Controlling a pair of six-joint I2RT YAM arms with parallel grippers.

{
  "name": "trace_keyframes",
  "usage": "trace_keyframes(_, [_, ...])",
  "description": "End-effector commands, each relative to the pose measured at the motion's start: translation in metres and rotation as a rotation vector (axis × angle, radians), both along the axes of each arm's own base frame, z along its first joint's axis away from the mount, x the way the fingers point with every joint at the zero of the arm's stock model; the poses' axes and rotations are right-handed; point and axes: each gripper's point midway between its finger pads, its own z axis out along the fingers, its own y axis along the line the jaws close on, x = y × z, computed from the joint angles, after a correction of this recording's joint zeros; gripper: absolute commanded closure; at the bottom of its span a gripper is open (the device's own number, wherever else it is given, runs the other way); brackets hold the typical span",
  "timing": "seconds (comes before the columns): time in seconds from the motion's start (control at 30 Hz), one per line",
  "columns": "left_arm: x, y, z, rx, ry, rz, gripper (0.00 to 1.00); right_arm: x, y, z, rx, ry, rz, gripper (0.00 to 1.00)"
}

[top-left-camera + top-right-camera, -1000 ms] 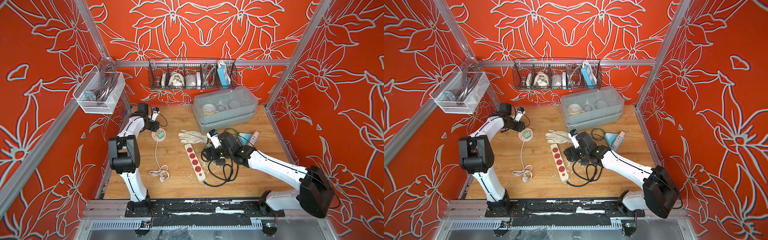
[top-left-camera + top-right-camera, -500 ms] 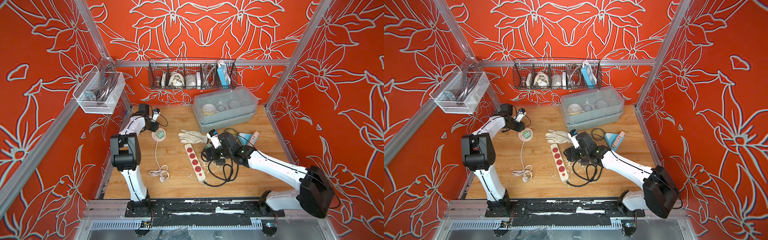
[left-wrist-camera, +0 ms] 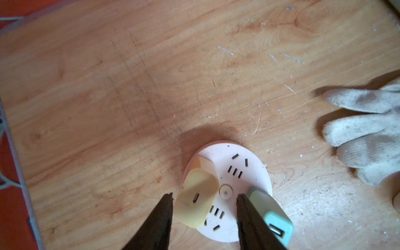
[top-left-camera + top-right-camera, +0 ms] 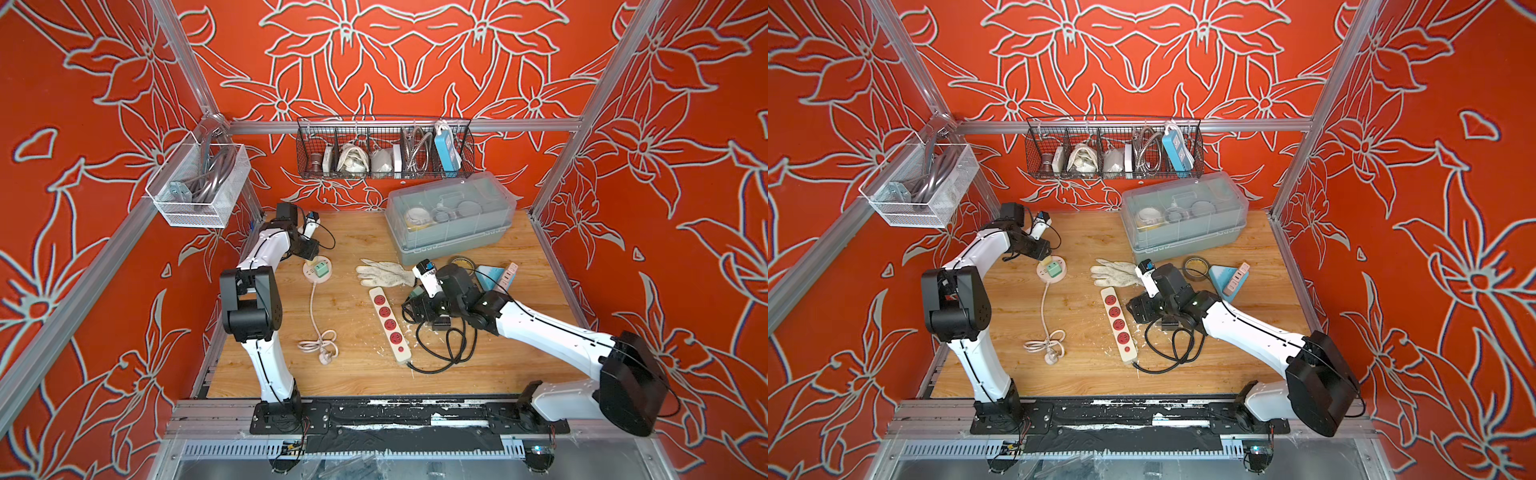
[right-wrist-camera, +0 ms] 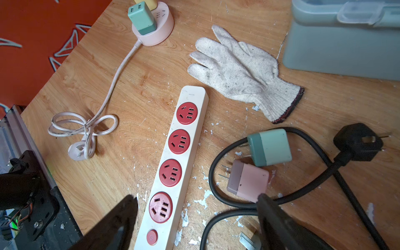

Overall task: Pull the plug off the socket
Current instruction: Move the socket to the center of the board.

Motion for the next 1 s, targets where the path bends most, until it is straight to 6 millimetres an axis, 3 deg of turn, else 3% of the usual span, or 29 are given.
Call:
trace_keyframes(0.0, [0.001, 0.002, -0.009, 0.002, 0.029, -0.006, 0.49, -0.003, 0.002, -0.004, -0.015, 0.002, 0.025, 0.11])
trace_keyframes(0.33, [-0.009, -0.007, -0.033, -0.039, 0.114, -0.048, 0.47, -0.002, 0.004, -0.008, -0.027, 0.014, 0.027, 0.11])
trace_keyframes(0.47, [-0.011, 0.001, -0.040, 0.005, 0.134, -0.030, 0.47, -0.003, 0.004, -0.007, -0.021, 0.013, 0.029, 0.11])
trace_keyframes(0.97, [-0.026, 0.001, -0.052, 0.001, 0.190, 0.003, 0.63, -0.005, 0.000, 0.000, -0.008, -0.005, 0.026, 0.11])
